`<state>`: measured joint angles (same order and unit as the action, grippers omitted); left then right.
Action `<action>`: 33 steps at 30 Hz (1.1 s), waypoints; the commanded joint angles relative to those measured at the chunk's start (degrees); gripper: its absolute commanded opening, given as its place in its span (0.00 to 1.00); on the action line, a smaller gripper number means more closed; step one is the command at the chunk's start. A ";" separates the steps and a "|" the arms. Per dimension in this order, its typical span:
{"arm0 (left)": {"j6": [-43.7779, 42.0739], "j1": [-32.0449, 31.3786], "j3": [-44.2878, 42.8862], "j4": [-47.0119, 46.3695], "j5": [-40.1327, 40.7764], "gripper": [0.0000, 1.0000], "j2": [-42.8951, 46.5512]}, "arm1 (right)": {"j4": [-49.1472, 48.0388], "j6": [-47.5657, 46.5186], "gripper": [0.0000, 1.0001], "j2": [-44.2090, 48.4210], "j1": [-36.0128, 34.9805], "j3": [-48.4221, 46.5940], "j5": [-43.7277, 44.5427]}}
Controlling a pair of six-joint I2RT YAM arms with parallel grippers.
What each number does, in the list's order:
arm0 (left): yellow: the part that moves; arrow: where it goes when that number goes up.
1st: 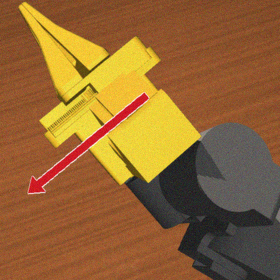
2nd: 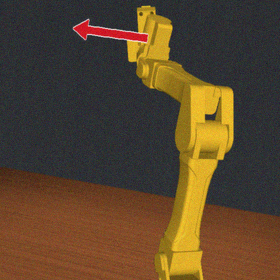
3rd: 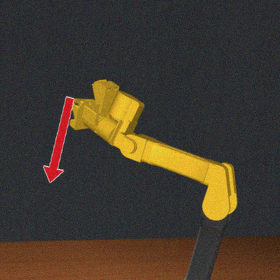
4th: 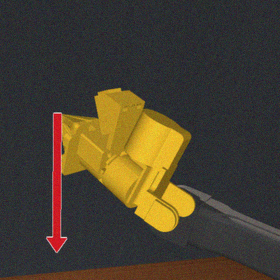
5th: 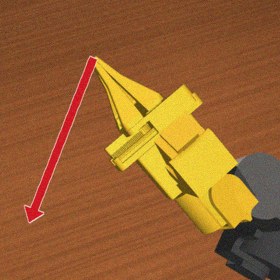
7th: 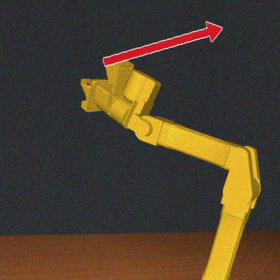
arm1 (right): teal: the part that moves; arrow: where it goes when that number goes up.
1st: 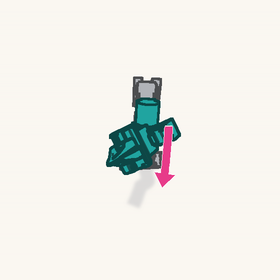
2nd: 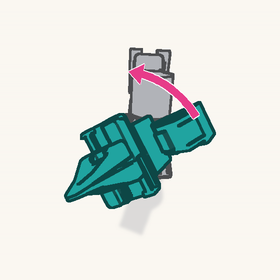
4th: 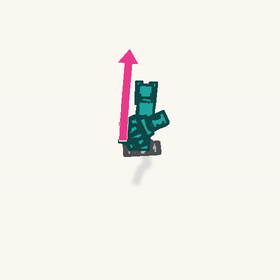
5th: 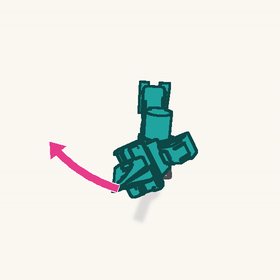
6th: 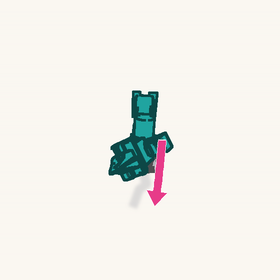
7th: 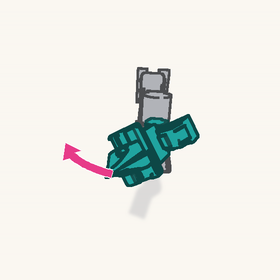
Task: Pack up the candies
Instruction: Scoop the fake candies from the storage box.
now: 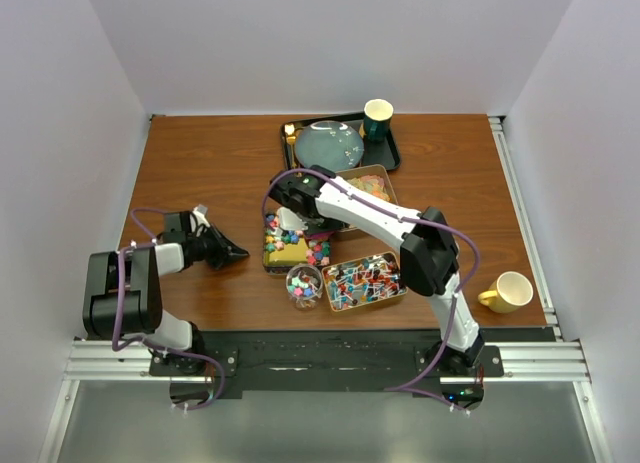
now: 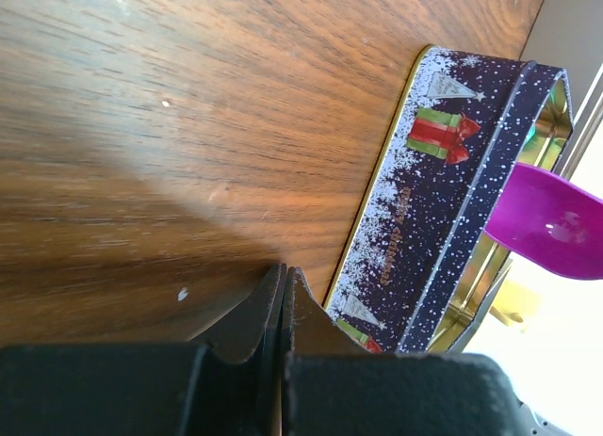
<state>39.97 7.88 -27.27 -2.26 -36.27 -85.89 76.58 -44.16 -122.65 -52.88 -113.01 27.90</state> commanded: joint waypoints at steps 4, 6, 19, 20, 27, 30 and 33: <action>1.87 -1.20 0.64 -2.92 -0.38 0.00 -0.68 | 14.65 0.83 0.00 -4.43 -0.55 -3.09 2.33; 2.13 -1.20 0.72 -3.10 -0.55 0.00 -0.77 | 14.65 0.66 0.00 -5.23 -0.90 -4.14 2.25; 6.17 -1.99 2.66 -6.70 -2.49 0.00 -1.39 | 14.65 3.72 0.00 -11.11 -2.14 -8.09 -0.12; 6.35 -1.99 2.74 -6.79 -2.58 0.00 -1.48 | 14.65 4.08 0.00 -11.82 -2.22 -9.49 -0.30; 8.37 -2.69 4.06 -9.33 -3.28 0.00 -2.00 | 14.66 5.05 0.00 -17.53 -3.72 -16.71 -3.02; 8.99 -2.87 3.80 -9.78 -3.80 0.00 -3.06 | 14.57 5.14 0.00 -19.55 -4.42 -19.61 -5.39; 8.90 -2.87 2.84 -9.34 -3.98 0.00 -3.94 | 14.57 6.19 0.00 -20.79 -4.33 -22.16 -10.66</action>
<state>48.21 5.43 -23.97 -10.59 -40.01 -88.29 79.35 -40.05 -141.36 -56.03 -131.24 27.03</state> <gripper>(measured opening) 0.012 0.307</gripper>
